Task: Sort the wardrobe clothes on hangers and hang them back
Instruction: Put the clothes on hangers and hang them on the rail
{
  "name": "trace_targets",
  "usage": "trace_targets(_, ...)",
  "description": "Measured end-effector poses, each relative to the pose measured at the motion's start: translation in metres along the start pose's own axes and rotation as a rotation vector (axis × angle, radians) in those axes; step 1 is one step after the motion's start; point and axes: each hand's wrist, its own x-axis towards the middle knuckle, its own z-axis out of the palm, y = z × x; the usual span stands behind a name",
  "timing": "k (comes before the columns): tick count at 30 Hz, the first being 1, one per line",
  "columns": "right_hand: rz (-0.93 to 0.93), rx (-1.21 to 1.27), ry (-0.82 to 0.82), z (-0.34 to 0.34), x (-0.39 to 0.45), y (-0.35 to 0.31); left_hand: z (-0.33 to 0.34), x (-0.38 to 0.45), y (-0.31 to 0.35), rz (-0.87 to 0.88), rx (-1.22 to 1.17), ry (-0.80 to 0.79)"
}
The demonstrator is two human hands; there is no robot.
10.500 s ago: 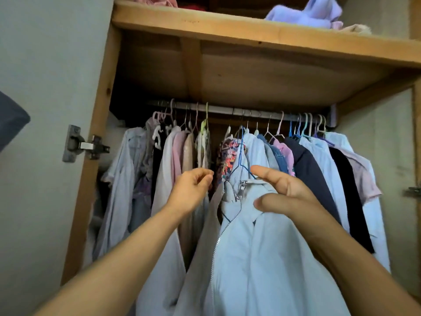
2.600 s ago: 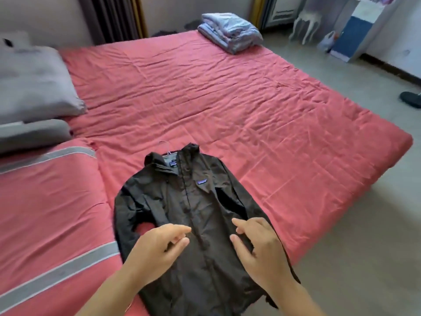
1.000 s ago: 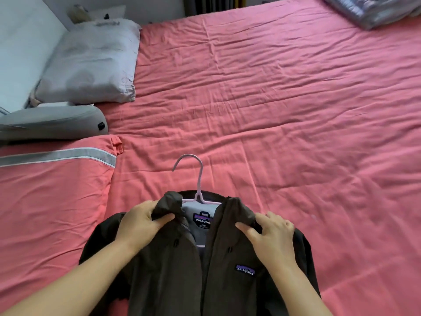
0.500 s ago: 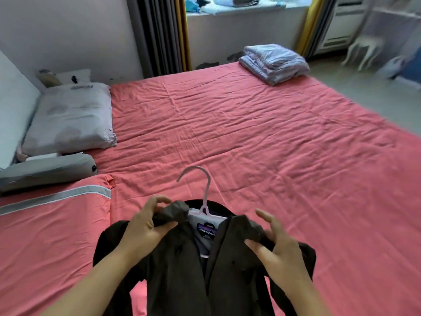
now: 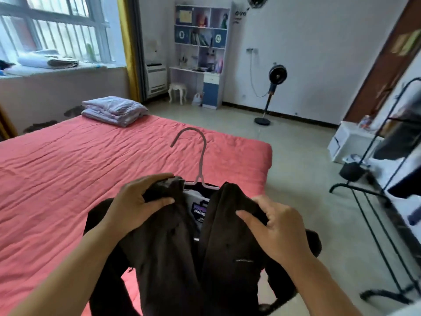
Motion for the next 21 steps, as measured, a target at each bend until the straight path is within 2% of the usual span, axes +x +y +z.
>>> trace_targets(4,0.128,-0.136,0.226,-0.082,-0.043,-0.004,0.024,0.019,0.062,0.154,0.049,-0.119)
trace_targets(8,0.276,-0.174,0.380,-0.164,-0.086,-0.006,0.049,0.034,0.142,0.360,-0.013,-0.140)
trace_targets(15,0.536,-0.389,0.625,-0.282,-0.179,-0.011,0.126,0.028,0.308,0.700,-0.347,-0.143)
trace_targets(21,0.754,-0.536,0.745,-0.370,-0.255,-0.033,0.197,-0.002,0.433,0.946,-0.618,-0.294)
